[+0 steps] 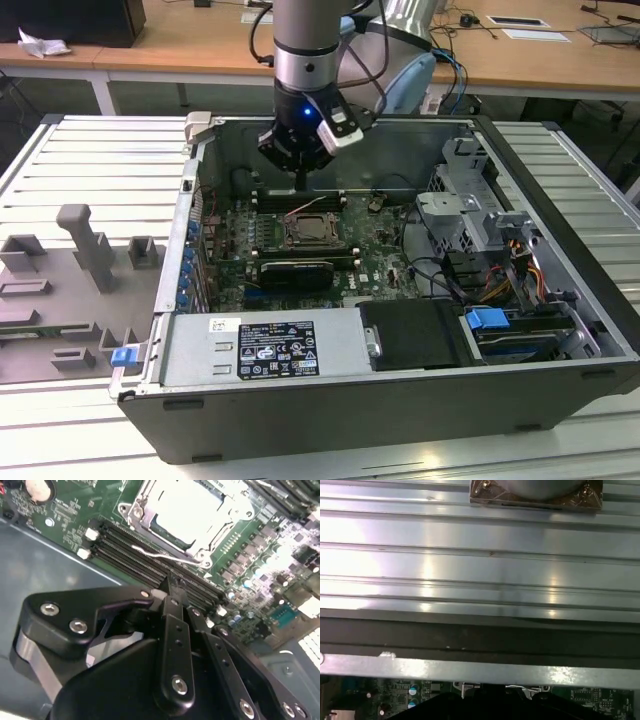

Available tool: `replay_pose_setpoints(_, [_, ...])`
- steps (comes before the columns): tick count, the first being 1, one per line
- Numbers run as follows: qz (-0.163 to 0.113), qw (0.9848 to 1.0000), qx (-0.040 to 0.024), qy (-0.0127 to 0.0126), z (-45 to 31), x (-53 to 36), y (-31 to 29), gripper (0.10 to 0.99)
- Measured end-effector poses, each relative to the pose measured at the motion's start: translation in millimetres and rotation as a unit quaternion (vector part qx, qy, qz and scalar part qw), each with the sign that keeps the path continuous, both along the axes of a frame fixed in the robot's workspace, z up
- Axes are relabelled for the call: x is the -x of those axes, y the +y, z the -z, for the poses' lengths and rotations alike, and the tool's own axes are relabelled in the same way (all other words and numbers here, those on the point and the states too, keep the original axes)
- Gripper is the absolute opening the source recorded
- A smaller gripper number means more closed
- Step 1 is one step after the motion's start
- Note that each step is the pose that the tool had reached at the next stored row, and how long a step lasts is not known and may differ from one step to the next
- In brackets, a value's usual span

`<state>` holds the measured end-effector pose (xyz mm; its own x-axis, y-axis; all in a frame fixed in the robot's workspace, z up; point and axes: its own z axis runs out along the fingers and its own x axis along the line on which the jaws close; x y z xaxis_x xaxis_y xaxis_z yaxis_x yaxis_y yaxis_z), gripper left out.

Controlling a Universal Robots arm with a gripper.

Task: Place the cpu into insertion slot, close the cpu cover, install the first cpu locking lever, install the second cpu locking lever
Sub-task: 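Install the first cpu locking lever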

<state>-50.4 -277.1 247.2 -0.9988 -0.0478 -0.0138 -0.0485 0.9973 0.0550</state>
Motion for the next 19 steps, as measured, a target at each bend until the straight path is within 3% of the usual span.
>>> replay_pose_setpoints(3, [0.000,0.9999,-0.0123,0.0000,2.5,-1.7,-0.9,0.106])
replay_pose_setpoints(5, [0.001,0.9998,-0.0180,0.0000,5.6,-3.0,-5.5,0.106])
replay_pose_setpoints(9, [0.001,0.9998,-0.0180,-0.0001,12.1,-3.0,-7.5,0.106])
replay_pose_setpoints(19, [0.001,0.9998,-0.0182,0.0000,18.2,-8.2,-7.5,0.106])
